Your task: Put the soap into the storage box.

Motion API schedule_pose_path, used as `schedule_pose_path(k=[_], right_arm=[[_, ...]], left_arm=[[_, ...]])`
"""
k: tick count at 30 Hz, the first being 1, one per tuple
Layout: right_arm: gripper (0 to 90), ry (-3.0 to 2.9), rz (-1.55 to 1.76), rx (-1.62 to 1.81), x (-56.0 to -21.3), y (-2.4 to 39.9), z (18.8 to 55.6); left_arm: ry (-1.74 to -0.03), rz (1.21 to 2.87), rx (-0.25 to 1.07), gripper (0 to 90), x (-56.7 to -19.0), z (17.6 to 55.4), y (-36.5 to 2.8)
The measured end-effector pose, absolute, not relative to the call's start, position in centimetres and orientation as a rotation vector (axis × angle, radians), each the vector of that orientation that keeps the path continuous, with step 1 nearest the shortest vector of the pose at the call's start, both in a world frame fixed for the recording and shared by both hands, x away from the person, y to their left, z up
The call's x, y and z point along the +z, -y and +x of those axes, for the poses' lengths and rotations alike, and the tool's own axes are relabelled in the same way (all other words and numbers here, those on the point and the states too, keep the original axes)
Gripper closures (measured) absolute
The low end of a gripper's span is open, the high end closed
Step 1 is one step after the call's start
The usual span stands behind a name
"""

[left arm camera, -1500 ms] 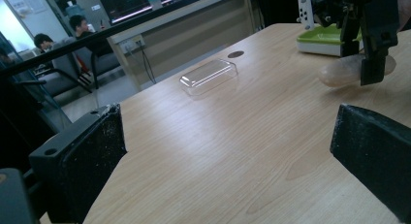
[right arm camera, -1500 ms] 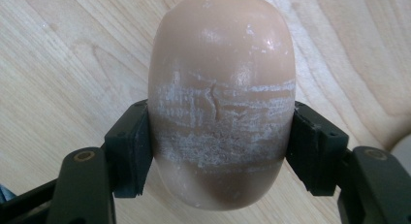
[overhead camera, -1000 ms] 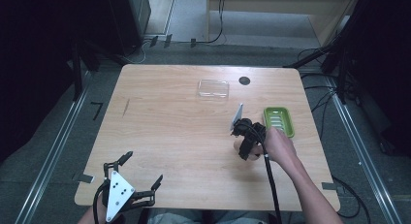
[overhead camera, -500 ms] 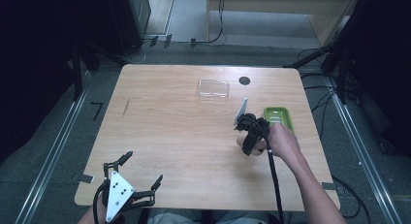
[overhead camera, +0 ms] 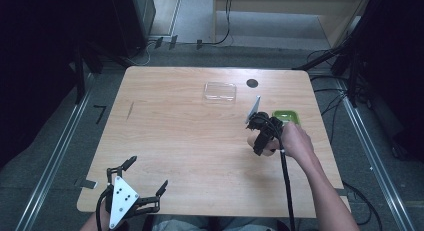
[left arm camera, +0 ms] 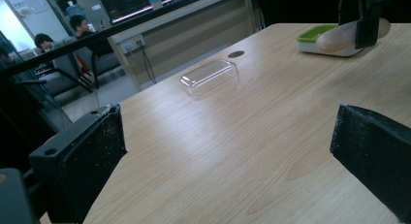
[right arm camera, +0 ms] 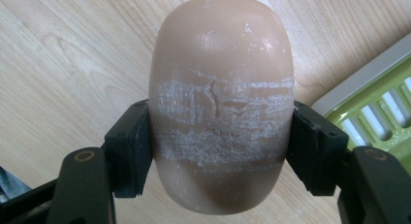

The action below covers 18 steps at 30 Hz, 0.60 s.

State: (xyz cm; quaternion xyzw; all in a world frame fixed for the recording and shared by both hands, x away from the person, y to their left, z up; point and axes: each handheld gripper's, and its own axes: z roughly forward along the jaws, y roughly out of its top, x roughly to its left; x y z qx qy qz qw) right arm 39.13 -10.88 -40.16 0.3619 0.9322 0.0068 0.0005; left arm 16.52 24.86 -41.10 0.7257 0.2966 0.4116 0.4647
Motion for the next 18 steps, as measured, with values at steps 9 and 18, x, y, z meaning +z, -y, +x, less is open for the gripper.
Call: schedule_pose_path(k=[9,18], right_arm=[[33.8,-2.918,1.158,0.039,-40.0,11.6,39.9],[33.8,-2.897,1.189,0.059,-39.8,12.3,40.6]], left_arm=[[-0.727,1.784,1.011,0.0,-41.1,16.5,-24.9],[-0.73,1.782,1.012,0.0,-41.1,16.5,-24.9]])
